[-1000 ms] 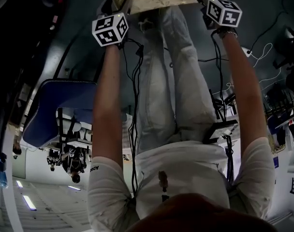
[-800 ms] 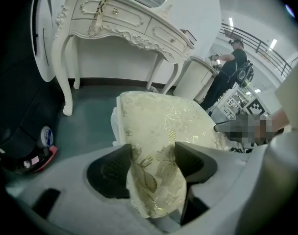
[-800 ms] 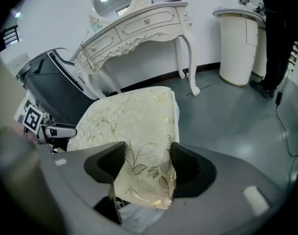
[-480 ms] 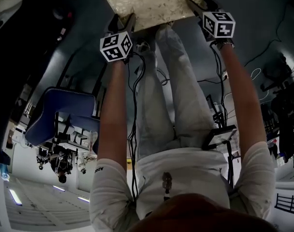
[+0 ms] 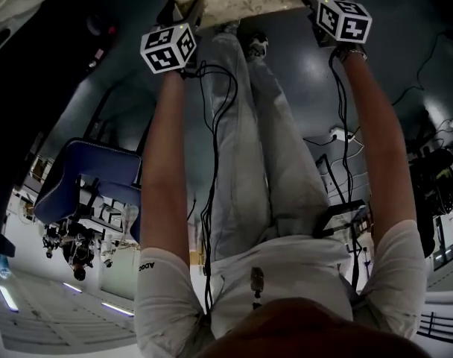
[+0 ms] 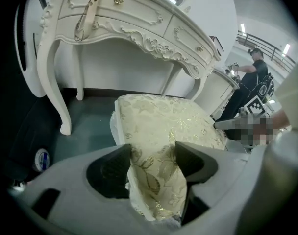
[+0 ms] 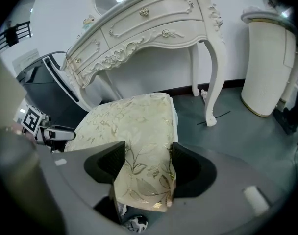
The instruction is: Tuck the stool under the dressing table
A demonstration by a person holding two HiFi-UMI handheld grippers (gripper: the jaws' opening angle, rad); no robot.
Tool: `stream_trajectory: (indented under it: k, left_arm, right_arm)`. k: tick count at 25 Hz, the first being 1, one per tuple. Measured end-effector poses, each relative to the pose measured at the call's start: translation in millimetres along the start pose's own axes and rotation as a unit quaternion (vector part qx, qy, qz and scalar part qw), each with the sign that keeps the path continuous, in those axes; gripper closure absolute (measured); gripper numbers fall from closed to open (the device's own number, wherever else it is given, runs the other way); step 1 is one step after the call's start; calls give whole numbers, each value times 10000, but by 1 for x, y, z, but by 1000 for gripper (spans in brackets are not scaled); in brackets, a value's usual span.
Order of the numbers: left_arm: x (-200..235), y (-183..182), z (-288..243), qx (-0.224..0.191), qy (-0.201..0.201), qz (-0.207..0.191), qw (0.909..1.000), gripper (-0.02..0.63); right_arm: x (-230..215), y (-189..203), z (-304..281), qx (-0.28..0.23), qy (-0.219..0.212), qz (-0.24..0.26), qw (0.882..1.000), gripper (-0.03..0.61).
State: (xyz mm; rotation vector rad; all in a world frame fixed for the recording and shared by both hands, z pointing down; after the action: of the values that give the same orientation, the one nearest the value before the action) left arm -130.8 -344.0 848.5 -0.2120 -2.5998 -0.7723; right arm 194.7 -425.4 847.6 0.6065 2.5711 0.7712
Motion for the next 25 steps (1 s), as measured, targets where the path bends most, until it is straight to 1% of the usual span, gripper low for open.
stream_trajectory:
  k: [4,9,13,17,21,25]
  left_arm:
    - [11,-43,-19,-99,3,-147,9998,314]
    - [30,-94,-43,-286,-36,-321,9991,317]
    - [44,-137,-63,-390,-34,-368,9986,318]
    - [51,-179,-77,-537,-134,-415,9976,326]
    - [61,-213,-99,-850,-193,-482,9950,332]
    - [69,-241,-119,-1256,-202,-488,9907,338]
  right_arm:
    - [-7,-36,-22,-178,76,-30,9998,273]
    - [-16,-77,-56,-356,32,-79,9993,272]
    - [-24,-115,-83,-535,113,-93,9985,270]
    - [-33,-150,-102,-690,132,-130,9974,267]
    - [-45,-178,-129,-951,140,-131,9953,263]
    - [-56,-202,-151,-1205,232,-129,9924,262]
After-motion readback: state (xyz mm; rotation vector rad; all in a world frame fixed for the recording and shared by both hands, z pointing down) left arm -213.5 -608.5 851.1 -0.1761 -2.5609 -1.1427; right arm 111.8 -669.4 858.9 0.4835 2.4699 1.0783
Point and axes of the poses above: the fingertips, and each gripper's own axes: z backward along the fingers, x to its left, y out of its underside, the point moved 7 cm from there along z, backward along the fingers, and after that the axes turned 9 degrees about z, right-handed, at the moved point
